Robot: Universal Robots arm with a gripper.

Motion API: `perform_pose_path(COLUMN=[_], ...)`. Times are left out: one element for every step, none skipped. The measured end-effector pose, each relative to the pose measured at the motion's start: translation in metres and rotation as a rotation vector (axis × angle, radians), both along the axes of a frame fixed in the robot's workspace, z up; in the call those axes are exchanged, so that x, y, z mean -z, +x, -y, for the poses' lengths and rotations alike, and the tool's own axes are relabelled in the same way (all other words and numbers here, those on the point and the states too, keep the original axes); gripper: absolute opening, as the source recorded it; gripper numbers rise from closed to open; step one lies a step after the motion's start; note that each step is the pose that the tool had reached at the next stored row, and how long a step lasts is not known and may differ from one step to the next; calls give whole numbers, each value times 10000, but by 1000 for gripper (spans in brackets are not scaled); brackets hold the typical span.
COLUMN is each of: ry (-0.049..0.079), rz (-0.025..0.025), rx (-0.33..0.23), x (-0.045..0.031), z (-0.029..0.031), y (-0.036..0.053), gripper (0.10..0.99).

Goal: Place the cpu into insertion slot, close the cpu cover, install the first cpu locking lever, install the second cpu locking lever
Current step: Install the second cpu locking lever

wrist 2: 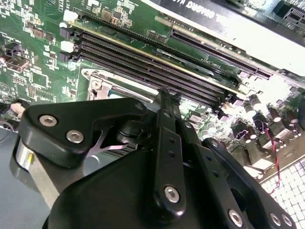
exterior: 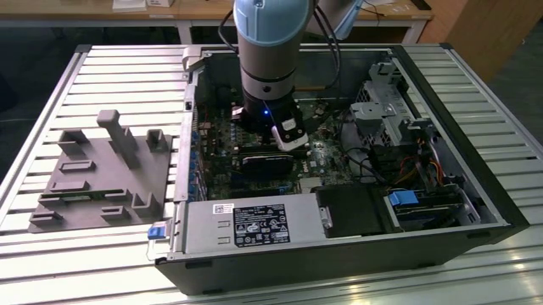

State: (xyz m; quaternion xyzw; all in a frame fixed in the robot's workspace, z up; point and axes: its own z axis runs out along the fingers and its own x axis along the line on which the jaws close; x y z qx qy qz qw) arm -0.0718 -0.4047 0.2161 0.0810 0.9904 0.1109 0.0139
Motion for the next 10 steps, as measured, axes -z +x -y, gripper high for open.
perform_pose_path(ry=[-1, 0, 0, 6, 51, 148, 237, 318, 392, 447], rz=[0, 0, -1, -2, -1, 3, 5, 8, 12, 14], rx=[-3, -3, -4, -4, -5, -5, -4, -4, -3, -4], x=[0, 0, 0, 1, 4, 10, 15, 20, 26, 33], z=[0, 0, 0, 1, 3, 7, 10, 15, 21, 29], y=[0, 0, -1, -4, -8, -14, -21, -29, -39, -48], gripper=[106, 106, 106, 106, 106, 106, 106, 106, 106, 106])
